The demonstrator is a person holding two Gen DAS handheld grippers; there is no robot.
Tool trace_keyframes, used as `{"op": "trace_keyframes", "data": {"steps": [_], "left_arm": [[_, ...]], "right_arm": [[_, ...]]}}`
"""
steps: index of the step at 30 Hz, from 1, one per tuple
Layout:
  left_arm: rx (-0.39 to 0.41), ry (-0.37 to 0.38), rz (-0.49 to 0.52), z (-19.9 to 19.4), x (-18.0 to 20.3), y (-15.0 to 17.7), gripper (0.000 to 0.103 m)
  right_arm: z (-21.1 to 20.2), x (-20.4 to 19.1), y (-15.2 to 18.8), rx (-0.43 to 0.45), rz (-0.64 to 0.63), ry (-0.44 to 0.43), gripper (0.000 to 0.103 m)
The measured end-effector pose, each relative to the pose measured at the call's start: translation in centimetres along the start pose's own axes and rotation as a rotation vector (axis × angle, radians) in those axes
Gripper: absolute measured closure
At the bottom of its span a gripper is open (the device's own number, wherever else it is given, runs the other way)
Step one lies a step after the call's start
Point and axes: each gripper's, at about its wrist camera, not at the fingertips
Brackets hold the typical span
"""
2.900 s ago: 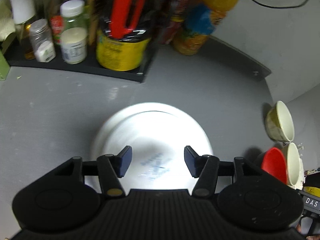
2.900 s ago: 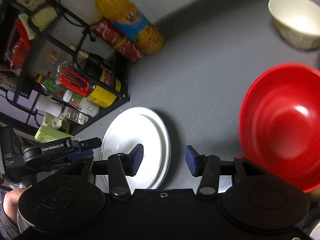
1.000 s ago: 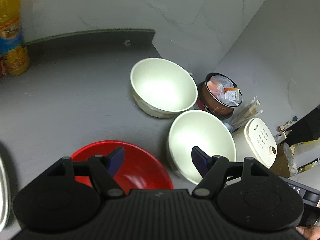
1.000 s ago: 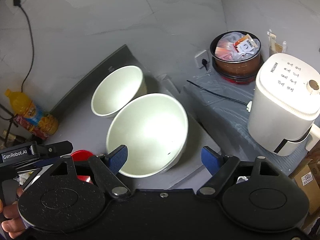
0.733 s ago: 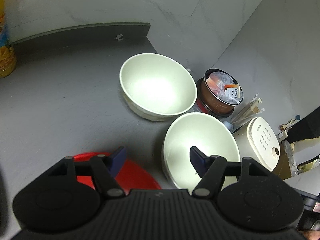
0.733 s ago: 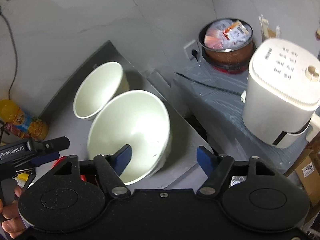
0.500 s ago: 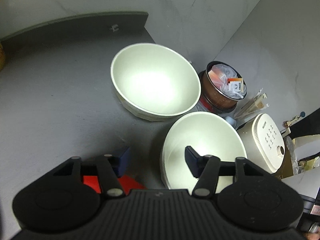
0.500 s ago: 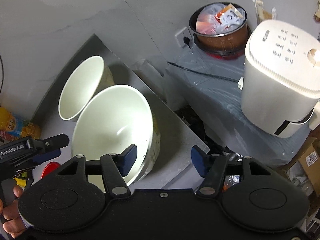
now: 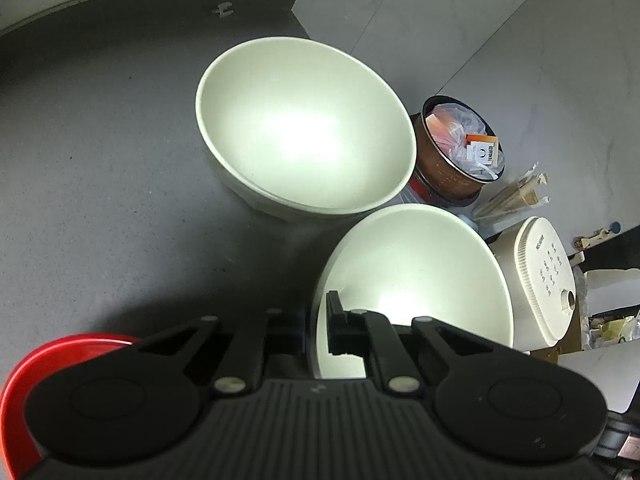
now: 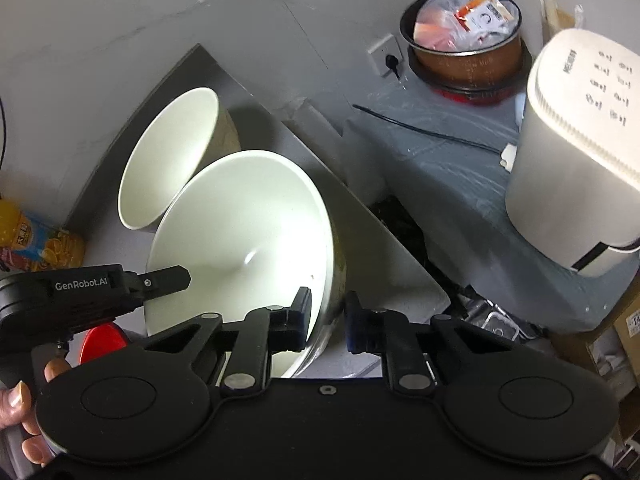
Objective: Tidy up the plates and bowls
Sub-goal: 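Close both grippers on the rim of the large white bowl, then lift the large white bowl with both grippers and carry it over the red bowl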
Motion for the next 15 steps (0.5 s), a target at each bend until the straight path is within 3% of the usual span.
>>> {"op": "trace_keyframes", "data": {"steps": [15], "left_arm": [[0.109, 0.04, 0.022, -6.5, 0.1, 1.3, 0.095]], "right_arm": [[-4.7, -2.6, 1.1, 0.086, -0.037, -0.041, 0.085]]}}
Point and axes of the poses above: each gripper's, at about its wrist camera, not at the fingertips, and z roughly the way its jaws point, x to its right, y to its underside, and after that the axes turned 13 degrees about -x, right-handed
